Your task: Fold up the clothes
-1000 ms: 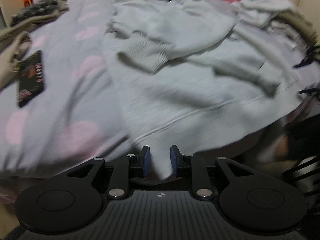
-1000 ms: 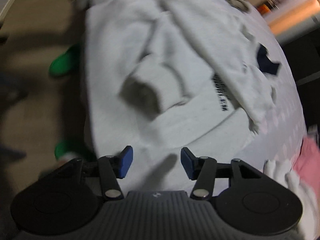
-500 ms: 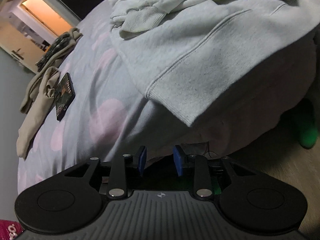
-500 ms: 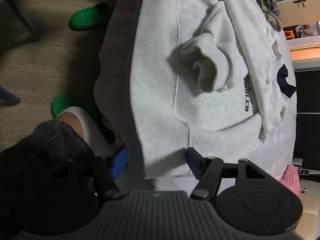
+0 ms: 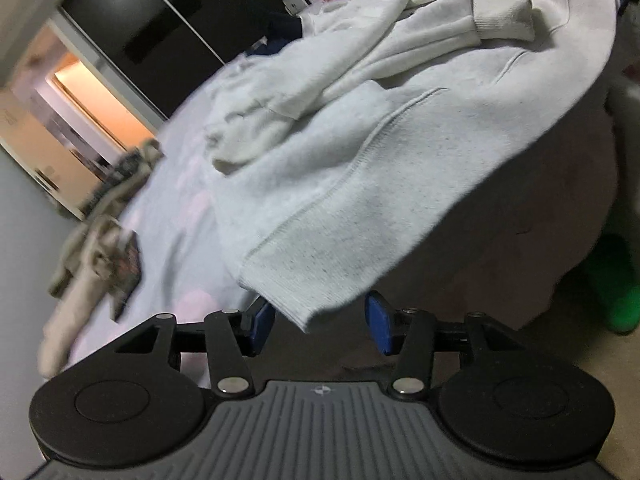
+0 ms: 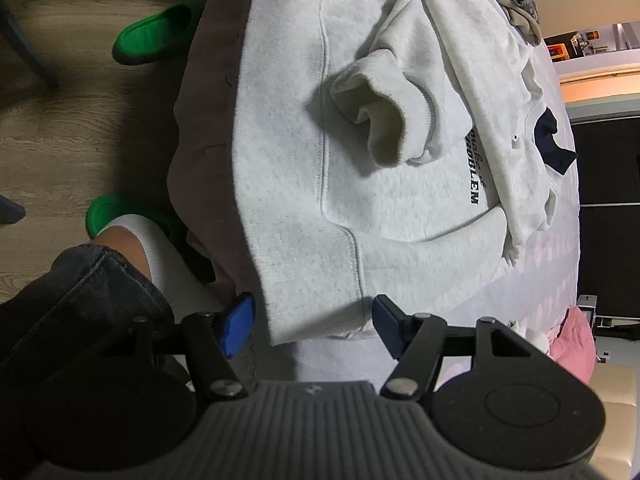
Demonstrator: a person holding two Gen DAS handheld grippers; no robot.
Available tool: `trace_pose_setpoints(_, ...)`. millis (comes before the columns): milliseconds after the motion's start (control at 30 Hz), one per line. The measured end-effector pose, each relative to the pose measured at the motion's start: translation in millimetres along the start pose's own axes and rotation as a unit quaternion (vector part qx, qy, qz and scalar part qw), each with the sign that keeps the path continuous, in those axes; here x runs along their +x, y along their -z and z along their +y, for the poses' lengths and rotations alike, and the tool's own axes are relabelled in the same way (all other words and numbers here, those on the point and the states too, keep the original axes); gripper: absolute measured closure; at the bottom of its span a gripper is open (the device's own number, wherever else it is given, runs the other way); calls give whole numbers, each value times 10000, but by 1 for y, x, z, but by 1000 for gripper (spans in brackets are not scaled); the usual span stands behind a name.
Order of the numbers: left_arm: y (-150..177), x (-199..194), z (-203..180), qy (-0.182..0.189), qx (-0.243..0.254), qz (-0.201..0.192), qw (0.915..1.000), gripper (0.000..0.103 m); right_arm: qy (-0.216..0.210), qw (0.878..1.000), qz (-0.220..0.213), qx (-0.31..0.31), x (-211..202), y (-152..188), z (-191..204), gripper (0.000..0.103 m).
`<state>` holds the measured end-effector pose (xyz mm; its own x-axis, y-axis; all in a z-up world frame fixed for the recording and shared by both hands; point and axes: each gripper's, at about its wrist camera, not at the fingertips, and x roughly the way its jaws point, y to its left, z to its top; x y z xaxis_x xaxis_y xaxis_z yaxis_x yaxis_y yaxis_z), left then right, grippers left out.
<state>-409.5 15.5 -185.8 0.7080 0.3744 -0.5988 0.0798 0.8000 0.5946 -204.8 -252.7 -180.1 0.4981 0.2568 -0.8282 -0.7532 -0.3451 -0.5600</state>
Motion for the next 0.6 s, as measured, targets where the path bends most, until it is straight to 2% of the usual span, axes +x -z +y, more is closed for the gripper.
trace_pose_setpoints(100, -3, -1, 6, -370, 108, -211, 9990, 54, -6, 10000, 1, 7, -1, -1, 0, 35)
trace_pose_setpoints(200, -8, -4, 19, -468, -237, -352, 9980, 53, -26, 10000, -8, 10, -1, -2, 0, 35)
trace_pose_setpoints(300, -16, -2, 33, -288, -674, -335, 9967, 53, -30, 10000, -11, 25, -1, -3, -1, 35)
trace_pose_setpoints(367, -19, -4, 45, 30, -1060, -279, 9940, 55, -27, 10000, -12, 28, -1, -3, 0, 35)
trace_pose_setpoints(467, -24, -8, 62, 507, -1633, -195, 9851, 100, -16, 10000, -39, 30, -2, -2, 2, 35)
trace_pose_setpoints(600, -35, -17, 92, 924, -2405, -420, 9653, 101, 98, 9997, -182, 98, -5, -1, 3, 35)
